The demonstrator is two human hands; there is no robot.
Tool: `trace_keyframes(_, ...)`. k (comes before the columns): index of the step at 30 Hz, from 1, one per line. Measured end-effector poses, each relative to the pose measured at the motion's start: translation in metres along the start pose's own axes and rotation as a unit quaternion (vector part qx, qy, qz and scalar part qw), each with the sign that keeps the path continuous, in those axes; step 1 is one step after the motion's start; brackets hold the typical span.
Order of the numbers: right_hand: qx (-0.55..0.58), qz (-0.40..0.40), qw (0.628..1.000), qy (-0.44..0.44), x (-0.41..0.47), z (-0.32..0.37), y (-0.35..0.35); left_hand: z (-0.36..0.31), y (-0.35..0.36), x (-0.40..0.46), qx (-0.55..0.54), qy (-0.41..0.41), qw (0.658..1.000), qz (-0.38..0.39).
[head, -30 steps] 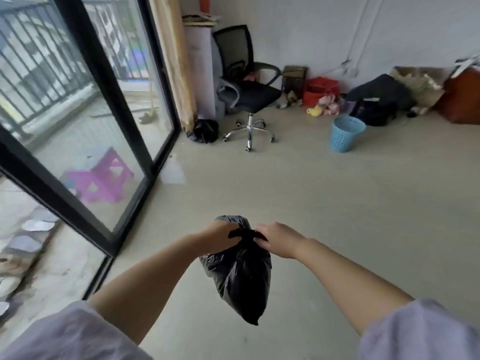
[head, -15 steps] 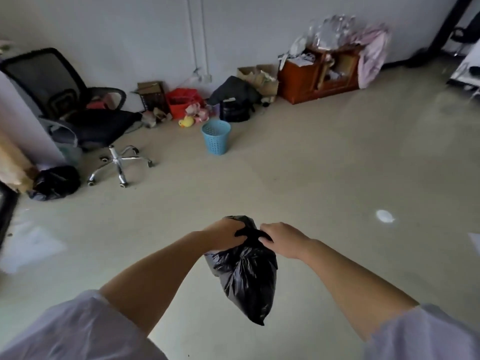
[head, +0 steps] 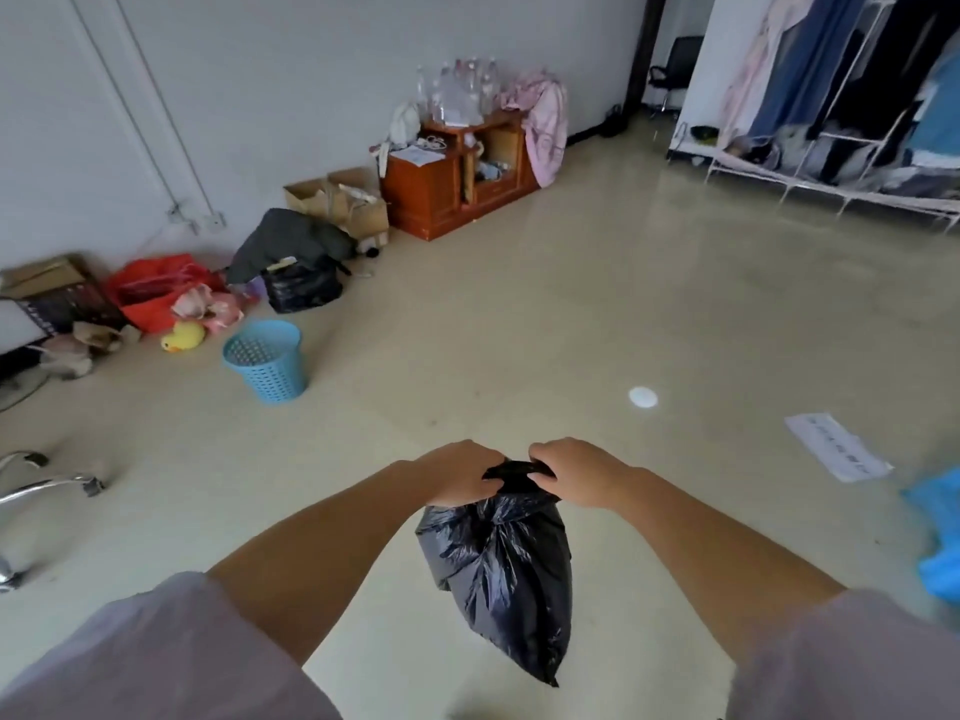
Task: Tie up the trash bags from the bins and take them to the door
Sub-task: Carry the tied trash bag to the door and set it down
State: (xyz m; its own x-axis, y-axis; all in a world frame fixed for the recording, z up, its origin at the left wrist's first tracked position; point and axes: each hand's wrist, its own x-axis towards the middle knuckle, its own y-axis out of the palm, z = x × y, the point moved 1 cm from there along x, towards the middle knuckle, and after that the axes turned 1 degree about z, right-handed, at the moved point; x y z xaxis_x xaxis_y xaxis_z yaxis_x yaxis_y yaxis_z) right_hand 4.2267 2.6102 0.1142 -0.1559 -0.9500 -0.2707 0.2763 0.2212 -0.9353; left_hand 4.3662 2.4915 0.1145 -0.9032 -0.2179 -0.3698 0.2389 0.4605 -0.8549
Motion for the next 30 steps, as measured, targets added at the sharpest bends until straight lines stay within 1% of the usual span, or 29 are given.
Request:
trace_keyframes(2, 0.015, -0.017, 1.0, 0.018, 0.028, -0.021, -0.02, 0.014, -0.034, 0.038, 0.018, 0.026, 0.999, -0.009)
trace_keyframes(4, 0.023, -0.019, 0.999, 0.036, 0.051, -0.042, -0.034, 0.023, -0.059, 0.074, 0.025, 0.047, 0.999, -0.007)
trace_keyframes(7, 0.028, -0.014, 0.998, 0.063, 0.088, -0.08, -0.052, 0.034, -0.087, 0.13, 0.058, 0.062, 0.996, 0.007)
trace_keyframes(10, 0.03, -0.025, 0.996, 0.075, 0.131, -0.125, -0.071, 0.049, -0.114, 0.192, 0.068, 0.075, 0.995, 0.011)
trace_keyframes(14, 0.023, -0.033, 0.997, 0.07, 0.195, -0.194, -0.101, 0.067, -0.154, 0.285, 0.054, 0.078, 0.995, 0.012)
trace_keyframes(17, 0.012, -0.023, 0.998, 0.06, 0.242, -0.252, -0.132, 0.074, -0.191, 0.355, 0.03, 0.073, 0.997, 0.006)
trace_keyframes(23, -0.005, -0.011, 0.999, 0.041, 0.329, -0.36, -0.194, 0.086, -0.257, 0.483, 0.02, 0.073, 0.997, -0.012)
trace_keyframes(27, -0.006, -0.002, 0.999, 0.037, 0.393, -0.42, -0.221, 0.113, -0.29, 0.565, 0.025, 0.055, 0.998, -0.004)
trace_keyframes(30, -0.005, -0.006, 0.999, 0.041, 0.448, -0.466, -0.24, 0.137, -0.319, 0.632, 0.024, 0.06, 0.998, -0.006)
